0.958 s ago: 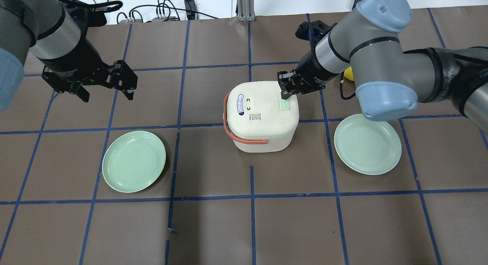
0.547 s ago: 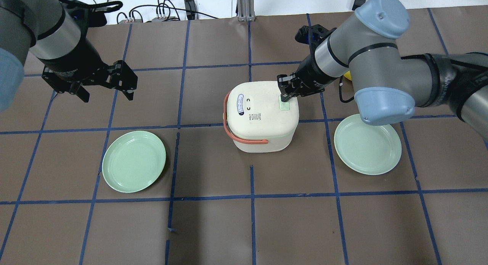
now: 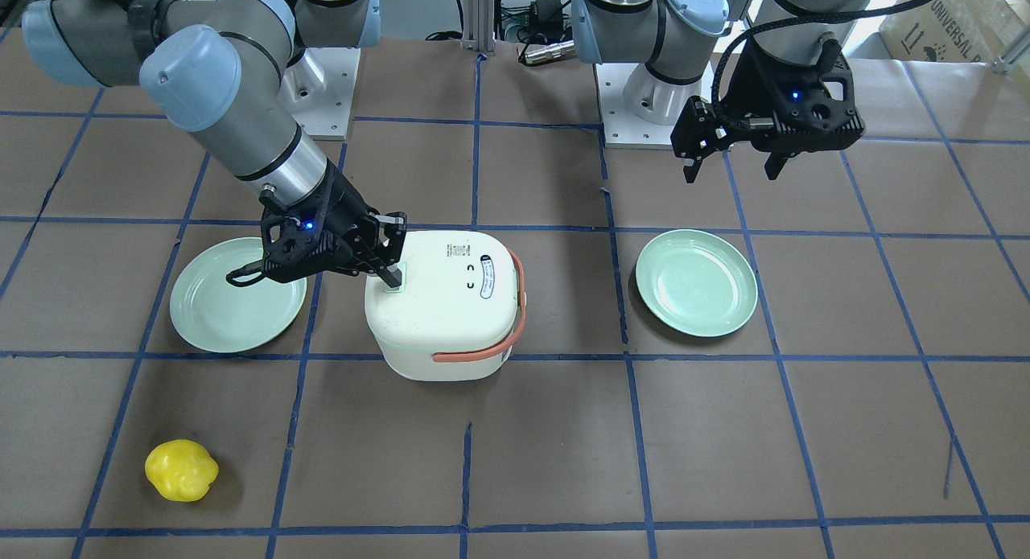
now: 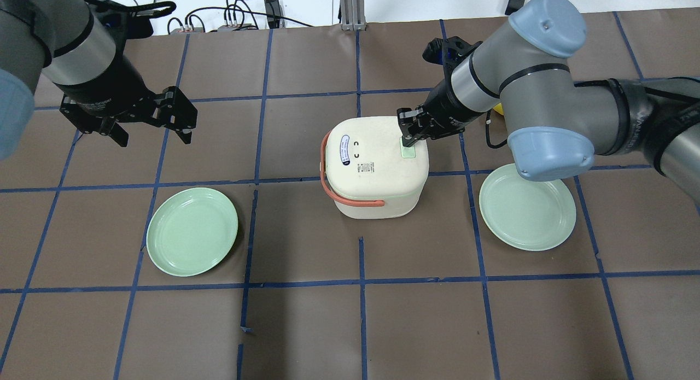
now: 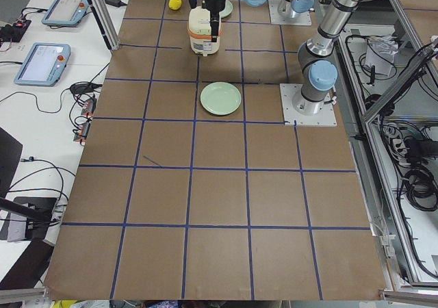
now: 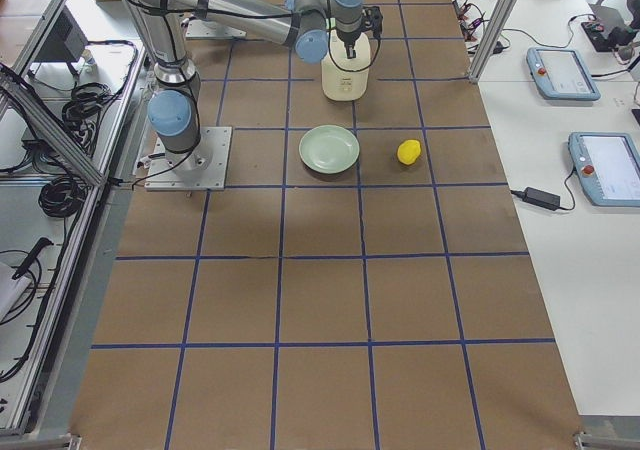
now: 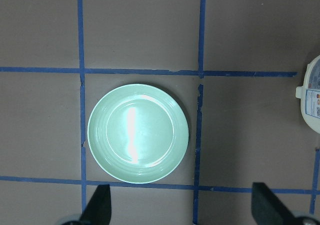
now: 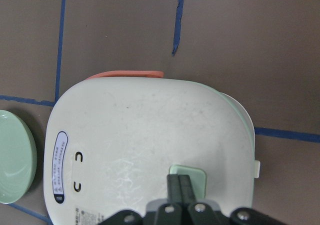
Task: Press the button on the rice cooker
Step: 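Lower the right gripper and press down on the green lid button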
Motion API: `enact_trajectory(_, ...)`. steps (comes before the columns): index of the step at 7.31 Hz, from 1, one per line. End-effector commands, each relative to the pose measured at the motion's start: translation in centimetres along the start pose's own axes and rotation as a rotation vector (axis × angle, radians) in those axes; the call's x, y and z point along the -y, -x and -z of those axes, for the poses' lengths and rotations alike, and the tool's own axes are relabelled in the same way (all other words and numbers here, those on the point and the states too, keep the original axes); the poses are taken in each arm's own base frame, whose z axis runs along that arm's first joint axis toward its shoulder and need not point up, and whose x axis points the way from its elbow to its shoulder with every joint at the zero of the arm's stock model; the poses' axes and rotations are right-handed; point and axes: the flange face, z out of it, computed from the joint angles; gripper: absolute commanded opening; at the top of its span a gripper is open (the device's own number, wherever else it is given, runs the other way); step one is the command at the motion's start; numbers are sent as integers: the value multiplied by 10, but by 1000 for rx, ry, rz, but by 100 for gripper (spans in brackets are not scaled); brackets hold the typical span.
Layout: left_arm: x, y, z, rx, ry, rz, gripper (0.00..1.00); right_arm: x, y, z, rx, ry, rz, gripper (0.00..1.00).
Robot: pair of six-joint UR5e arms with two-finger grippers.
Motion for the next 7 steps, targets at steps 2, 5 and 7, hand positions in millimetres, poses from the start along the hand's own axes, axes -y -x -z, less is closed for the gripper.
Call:
enact_trajectory(2, 0, 0, 0, 0, -1, 0, 100, 3, -2, -5, 1, 2, 16, 4)
enact_trajectory(5, 0, 0, 0, 0, -1, 0, 100, 3, -3, -4, 0, 0, 15, 5)
enact_trajectory(7, 0, 0, -1, 0, 0, 0, 100, 5, -1, 3, -14, -4, -1, 37)
